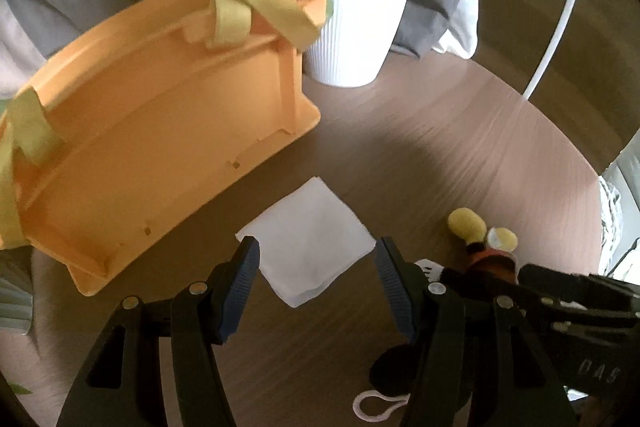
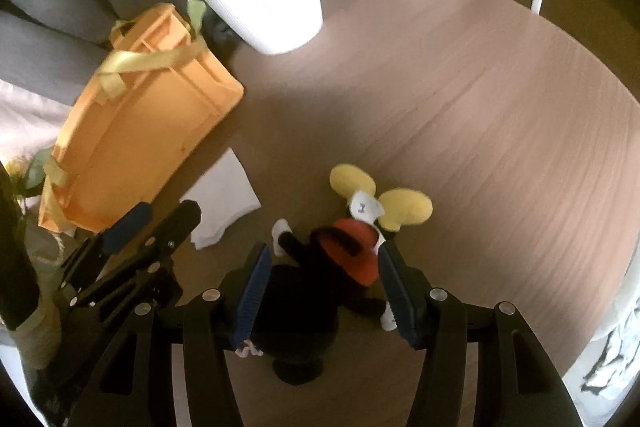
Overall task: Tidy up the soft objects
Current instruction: 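Grasp the white napkin with the left tool while the right tool grasps the Mickey plush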
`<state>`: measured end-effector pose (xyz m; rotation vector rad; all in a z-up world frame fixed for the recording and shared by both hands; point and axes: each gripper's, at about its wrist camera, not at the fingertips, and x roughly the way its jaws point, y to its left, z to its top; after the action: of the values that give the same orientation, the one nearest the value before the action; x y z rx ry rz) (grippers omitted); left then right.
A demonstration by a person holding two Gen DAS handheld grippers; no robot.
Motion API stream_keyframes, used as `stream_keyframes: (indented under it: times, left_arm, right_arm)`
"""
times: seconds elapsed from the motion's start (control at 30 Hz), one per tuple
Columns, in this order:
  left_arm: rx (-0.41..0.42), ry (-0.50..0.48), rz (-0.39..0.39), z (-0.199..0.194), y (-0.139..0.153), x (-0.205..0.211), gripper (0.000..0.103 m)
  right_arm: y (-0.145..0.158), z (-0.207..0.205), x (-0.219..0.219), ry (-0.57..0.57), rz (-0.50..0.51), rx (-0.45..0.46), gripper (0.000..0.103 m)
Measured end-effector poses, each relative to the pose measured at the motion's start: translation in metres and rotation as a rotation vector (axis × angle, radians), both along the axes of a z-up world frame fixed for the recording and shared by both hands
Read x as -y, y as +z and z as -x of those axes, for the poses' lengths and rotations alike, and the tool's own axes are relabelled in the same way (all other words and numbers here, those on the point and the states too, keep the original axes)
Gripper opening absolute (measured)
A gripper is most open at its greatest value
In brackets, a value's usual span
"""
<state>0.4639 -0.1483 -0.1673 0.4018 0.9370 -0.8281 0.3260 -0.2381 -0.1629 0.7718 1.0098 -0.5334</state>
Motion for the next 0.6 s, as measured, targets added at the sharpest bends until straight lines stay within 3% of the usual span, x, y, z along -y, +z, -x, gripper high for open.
stream_keyframes:
  times: [0.17,0.6]
  left_arm:
    - [-0.039,0.006,0.001,-0.011,-0.014,0.005,0.059]
    - [-0.07,0.015,-0.044,-0.02,-0.043,0.02,0.059]
  right_arm:
    - [-0.015,-0.006,0.0,0.0,-0.048,-0.027,0.057]
    - [-0.027,-0.023,0.004,0.032,-0.035,-0.054,0.057]
